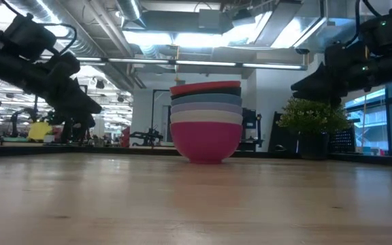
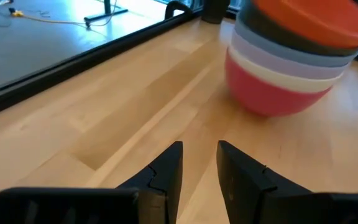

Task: Nest bowls inside each other
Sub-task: Return to Home Position

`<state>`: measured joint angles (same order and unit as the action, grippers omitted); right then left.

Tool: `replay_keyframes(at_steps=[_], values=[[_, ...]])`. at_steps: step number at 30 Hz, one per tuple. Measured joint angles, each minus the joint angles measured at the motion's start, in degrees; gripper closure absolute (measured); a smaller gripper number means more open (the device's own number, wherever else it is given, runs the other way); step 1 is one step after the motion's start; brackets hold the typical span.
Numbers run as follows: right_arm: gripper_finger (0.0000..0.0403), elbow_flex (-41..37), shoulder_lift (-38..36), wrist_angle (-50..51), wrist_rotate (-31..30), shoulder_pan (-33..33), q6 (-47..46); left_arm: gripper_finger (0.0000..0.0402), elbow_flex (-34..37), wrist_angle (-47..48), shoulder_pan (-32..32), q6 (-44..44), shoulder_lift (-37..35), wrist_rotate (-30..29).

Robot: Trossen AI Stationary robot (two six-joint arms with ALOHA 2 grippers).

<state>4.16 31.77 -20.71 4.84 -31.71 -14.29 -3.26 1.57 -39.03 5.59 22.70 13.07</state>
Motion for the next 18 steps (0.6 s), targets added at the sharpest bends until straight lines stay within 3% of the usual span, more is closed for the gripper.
replay_keyframes(at_steps=[5, 9, 18], values=[[0.0234, -0.2, 0.8, 4.1, 0.0, -0.5, 0.0, 0.0308, 1.4, -0.4, -2.1, -0.1, 0.1, 0.1], [0.0234, -3.8, 1.3, 2.4, -0.1, -0.4, -1.4, 0.0308, 1.5, -0.8, -3.2, -1.2, 0.1, 1.3], [0.0234, -3.8, 1.5, -0.8, -1.4, -0.9, 1.1, 0.0308, 1.5, -0.7, -5.2, -2.8, 0.1, 1.0]])
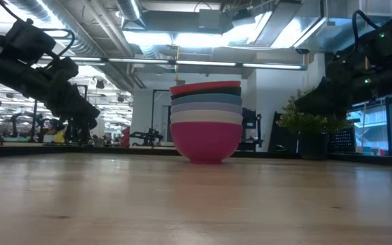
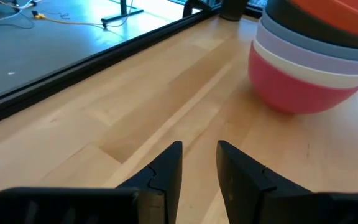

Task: Nest bowls inside each other
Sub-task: Return to Home Position

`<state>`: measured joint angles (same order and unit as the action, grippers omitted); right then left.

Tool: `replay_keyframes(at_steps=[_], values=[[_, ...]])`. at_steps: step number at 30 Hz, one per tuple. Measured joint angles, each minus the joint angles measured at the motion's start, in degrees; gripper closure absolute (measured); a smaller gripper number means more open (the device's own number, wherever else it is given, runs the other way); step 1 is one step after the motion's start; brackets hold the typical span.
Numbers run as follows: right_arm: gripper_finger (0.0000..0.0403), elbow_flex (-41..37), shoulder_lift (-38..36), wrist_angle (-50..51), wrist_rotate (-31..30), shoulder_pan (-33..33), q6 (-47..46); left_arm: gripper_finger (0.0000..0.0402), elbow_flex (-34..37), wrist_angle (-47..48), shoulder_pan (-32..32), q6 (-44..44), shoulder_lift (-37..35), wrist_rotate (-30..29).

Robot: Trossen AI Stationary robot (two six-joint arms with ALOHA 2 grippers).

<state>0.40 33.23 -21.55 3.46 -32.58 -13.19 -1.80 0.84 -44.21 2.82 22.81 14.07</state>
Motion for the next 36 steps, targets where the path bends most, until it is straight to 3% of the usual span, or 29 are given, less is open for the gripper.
replay_keyframes(at_steps=[9, 20, 30, 36], values=[[0.0234, 0.0, 0.0, -1.5, 0.0, 0.0, -0.1, 0.0308, 0.0, 0.0, -0.2, 0.0, 0.0, -4.1], [0.0234, 0.0, 0.0, -3.1, -1.2, 0.2, -5.6, 0.0308, 0.0, 0.0, -0.1, 0.0, 0.0, -4.4], [0.0234, 0.0, -3.0, -11.6, 11.2, 0.6, -1.3, 0.0308, 0.0, 0.0, -0.1, 0.0, 0.0, -4.4], [0.0234, 0.0, -8.1, -10.1, 14.1, 0.5, 0.4, 0.0308, 0.0, 0.0, -0.1, 0.0, 0.0, -4.4]])
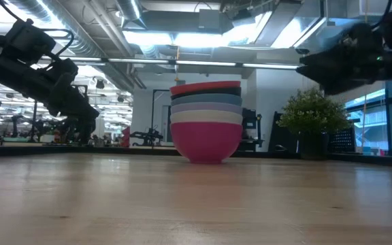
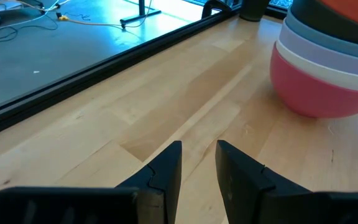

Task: Nest bowls inside each other
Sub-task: Return to Home Position

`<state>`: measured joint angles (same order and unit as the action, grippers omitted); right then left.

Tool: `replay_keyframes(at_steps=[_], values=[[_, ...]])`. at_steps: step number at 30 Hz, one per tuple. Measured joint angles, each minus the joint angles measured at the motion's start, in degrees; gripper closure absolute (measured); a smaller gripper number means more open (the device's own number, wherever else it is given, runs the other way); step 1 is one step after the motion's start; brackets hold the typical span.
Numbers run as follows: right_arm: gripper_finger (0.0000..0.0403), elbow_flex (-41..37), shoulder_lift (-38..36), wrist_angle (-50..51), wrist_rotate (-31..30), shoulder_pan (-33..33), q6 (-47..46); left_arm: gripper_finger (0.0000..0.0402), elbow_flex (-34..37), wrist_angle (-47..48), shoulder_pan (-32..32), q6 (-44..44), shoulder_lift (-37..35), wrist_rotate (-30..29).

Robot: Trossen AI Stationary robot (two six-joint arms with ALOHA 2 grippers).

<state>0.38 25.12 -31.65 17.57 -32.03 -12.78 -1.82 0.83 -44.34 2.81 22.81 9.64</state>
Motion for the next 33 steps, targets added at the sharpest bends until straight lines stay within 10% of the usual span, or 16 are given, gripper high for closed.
replay_keyframes(at_steps=[14, 33], values=[[0.0234, 0.0, -10.4, 13.8, 16.9, -0.2, -3.2, 0.0308, 0.0, 0.0, 0.0, 0.0, 0.0, 0.0], [0.0234, 12.5, -14.5, 41.0, 13.3, -0.2, 6.5, 0.0308, 0.0, 0.0, 0.0, 0.0, 0.0, -0.1]])
